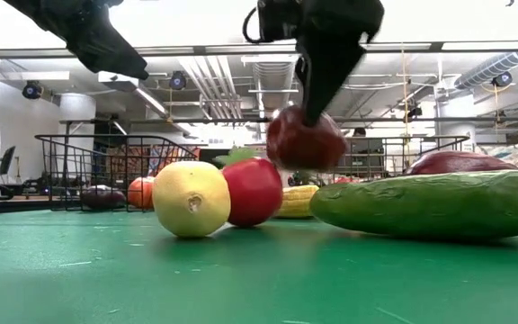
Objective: Sort produce into baskets
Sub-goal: Put the left red apple into the right wire basket
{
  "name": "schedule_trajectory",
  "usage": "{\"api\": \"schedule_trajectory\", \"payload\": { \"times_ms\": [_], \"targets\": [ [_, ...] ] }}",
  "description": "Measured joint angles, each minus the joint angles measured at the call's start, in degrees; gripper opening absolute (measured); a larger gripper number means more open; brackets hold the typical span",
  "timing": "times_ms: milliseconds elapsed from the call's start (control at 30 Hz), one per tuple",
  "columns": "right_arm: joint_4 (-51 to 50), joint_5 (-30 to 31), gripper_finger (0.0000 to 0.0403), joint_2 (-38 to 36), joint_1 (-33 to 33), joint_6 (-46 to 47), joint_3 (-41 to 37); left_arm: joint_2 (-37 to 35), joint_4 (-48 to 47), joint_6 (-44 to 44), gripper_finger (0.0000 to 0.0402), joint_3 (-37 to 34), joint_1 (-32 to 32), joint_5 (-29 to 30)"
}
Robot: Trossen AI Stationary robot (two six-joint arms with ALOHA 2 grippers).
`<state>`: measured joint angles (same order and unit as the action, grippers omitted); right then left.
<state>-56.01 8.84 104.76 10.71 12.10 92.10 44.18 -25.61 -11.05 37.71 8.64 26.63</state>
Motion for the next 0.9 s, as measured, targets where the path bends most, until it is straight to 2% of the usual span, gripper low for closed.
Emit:
{"api": "schedule_trajectory", "payload": {
  "times_ms": [133,433,900],
  "targets": [
    [-4.13,1.42,0.0296,-0.74,-3.10,0.26,6.52,0.01,0.00,-0.25,0.0229,0.00,0.00,-0.01],
    [-14.46,12.24,0.0297,-1.06,-12.21,-3.99,18.01,0.22,0.09,-0.39,0.0229,0.00,0.00,-0.02],
    [-20.94,13.71,0.0297,-2.21,-27.39,-13.09,20.01,0.22,0.15,-0.62,0.0229,0.00,0.00,-0.06]
  ]
}}
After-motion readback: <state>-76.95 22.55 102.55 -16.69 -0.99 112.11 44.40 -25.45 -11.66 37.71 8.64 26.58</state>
